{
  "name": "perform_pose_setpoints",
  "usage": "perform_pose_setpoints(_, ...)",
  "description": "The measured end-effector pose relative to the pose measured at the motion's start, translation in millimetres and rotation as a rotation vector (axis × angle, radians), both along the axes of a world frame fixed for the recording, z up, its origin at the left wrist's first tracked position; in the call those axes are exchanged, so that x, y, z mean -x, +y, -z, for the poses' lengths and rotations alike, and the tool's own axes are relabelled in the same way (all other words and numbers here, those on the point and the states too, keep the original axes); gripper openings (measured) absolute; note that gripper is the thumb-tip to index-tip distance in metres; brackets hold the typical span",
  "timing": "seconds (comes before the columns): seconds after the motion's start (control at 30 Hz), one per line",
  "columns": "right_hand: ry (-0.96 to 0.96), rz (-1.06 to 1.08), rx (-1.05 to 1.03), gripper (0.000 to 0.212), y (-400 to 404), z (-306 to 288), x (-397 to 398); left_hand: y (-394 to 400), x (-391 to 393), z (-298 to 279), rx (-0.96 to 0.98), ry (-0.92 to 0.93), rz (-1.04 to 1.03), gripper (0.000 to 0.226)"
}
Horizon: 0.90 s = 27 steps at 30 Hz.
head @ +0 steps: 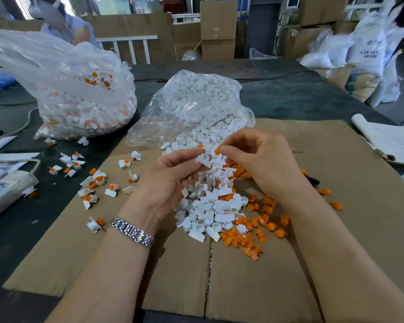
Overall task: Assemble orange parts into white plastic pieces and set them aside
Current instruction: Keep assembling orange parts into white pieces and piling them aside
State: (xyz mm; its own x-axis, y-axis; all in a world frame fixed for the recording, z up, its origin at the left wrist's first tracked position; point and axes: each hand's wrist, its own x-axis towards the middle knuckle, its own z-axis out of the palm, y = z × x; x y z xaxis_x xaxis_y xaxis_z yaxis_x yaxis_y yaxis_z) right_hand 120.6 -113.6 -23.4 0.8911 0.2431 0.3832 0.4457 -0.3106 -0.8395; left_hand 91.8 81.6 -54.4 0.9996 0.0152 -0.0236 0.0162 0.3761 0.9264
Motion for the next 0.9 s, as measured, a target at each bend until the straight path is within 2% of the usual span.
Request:
perform_pose_setpoints(0.13, 0.007, -0.077, 0.029, 0.004, 8, 2, 2, -1, 1, 0, -0.025, -0.018, 0.020, 0.023)
perform_pose_setpoints(0.37, -0.065, 0.024, 0.130, 0.003, 15, 8, 4, -4, 2, -1, -0.031, -0.048, 0.016, 0.021)
perform_pose_setpoints(0.5, -0.009, 0.054, 0.107, 0.006, 21, 10, 4, -5, 3, 1, -0.088, -0.078, -0.006, 0.022)
perform_pose_setpoints(0.63, 0.128, -0.090, 0.008, 0.011, 13, 6, 3, -3, 3, 0, -0.009, -0.048, 0.021, 0.021)
perform_pose_setpoints(0.7, 0.158, -0.188, -0.005, 0.023, 3, 2, 2, -1, 3, -2, 0.049, -0.026, 0.048, 0.020)
perform_pose_setpoints(0.8, 0.082, -0.228, 0.059, 0.037, -1, 0, 0, -1, 5, -3, 0.090, -0.009, 0.089, 0.017)
perform_pose_setpoints(0.9, -0.060, -0.146, 0.143, 0.028, 4, 3, 2, -1, 5, -4, 0.072, 0.009, 0.087, 0.017)
